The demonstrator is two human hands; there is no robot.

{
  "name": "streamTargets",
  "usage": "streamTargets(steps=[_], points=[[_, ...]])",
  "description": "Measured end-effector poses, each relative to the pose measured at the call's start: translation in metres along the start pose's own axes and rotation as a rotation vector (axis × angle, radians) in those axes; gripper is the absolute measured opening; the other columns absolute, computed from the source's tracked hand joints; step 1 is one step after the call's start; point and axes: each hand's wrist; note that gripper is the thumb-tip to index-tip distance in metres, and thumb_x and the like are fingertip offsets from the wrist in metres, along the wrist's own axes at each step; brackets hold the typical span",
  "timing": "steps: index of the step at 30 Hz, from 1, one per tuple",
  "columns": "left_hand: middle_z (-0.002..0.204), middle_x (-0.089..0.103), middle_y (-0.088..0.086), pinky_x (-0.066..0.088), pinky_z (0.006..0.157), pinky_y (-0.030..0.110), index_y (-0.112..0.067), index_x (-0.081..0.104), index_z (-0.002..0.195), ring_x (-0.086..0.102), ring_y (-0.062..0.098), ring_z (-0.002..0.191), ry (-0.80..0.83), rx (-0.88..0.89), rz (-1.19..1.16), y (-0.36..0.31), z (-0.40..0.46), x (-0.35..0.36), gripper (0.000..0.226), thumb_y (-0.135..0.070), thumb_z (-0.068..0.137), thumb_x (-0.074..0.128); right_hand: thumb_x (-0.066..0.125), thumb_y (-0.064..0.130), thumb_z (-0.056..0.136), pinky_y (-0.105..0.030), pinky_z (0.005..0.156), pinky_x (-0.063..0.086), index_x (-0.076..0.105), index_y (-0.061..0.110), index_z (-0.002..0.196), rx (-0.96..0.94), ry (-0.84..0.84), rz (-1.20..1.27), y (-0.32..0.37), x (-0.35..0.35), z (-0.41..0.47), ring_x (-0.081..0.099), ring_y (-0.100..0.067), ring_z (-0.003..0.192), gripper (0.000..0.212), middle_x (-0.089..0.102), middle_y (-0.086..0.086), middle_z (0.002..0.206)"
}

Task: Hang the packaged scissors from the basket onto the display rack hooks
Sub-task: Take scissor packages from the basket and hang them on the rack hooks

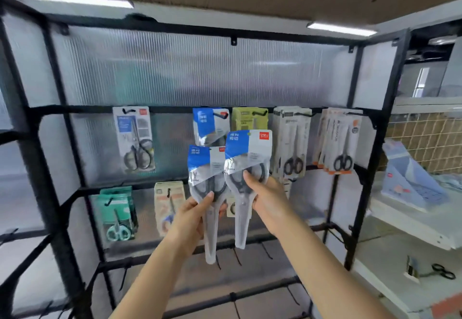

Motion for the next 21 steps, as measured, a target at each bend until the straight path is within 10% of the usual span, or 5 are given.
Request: streamTargets(steps=[21], points=[[0.094,0.073,0.007,0.051,0.087,0.037,-0.009,0.065,0.106,0.071,0.020,0.083,-0.163,0.178,-0.091,-0.039,0.056,-0.024,0.019,-0.016,0.092,0.056,0.064,0.017,0.087,-0.039,0.100,0.044,0.066,0.021,0.106,0.023,0.107,0.108,-0.001,0.031,0.107,0.062,-0.021,0.106,0.019,0.069,-0.003,0.108]])
Point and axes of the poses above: each hand's wrist, its own z-axis towards the middle knuckle, its own x-axis out of the palm, y = z × x
